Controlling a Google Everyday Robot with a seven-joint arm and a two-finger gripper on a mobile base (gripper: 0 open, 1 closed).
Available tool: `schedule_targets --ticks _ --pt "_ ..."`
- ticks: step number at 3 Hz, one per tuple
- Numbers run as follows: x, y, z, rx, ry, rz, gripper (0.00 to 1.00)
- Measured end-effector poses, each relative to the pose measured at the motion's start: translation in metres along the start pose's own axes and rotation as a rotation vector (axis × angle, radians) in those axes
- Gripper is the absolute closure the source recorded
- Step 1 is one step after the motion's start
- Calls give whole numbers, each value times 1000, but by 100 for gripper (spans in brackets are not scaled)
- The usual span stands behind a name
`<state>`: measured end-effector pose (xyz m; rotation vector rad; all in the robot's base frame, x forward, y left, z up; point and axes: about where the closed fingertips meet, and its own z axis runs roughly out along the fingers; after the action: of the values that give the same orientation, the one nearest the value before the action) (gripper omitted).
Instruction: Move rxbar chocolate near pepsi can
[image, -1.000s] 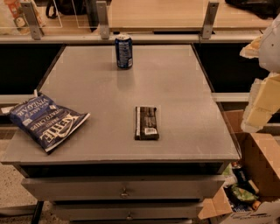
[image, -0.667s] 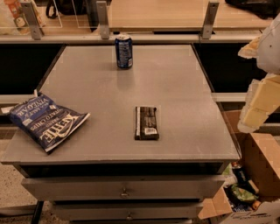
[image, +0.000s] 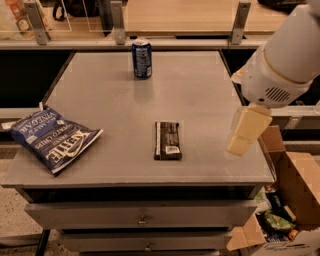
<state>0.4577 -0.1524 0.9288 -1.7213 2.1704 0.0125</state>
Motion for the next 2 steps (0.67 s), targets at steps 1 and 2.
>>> schedule_targets --ticks 1,2 --pt "-20 8 37 -61 -45 11 0" --pt "-43 16 64 -115 -87 -5 0"
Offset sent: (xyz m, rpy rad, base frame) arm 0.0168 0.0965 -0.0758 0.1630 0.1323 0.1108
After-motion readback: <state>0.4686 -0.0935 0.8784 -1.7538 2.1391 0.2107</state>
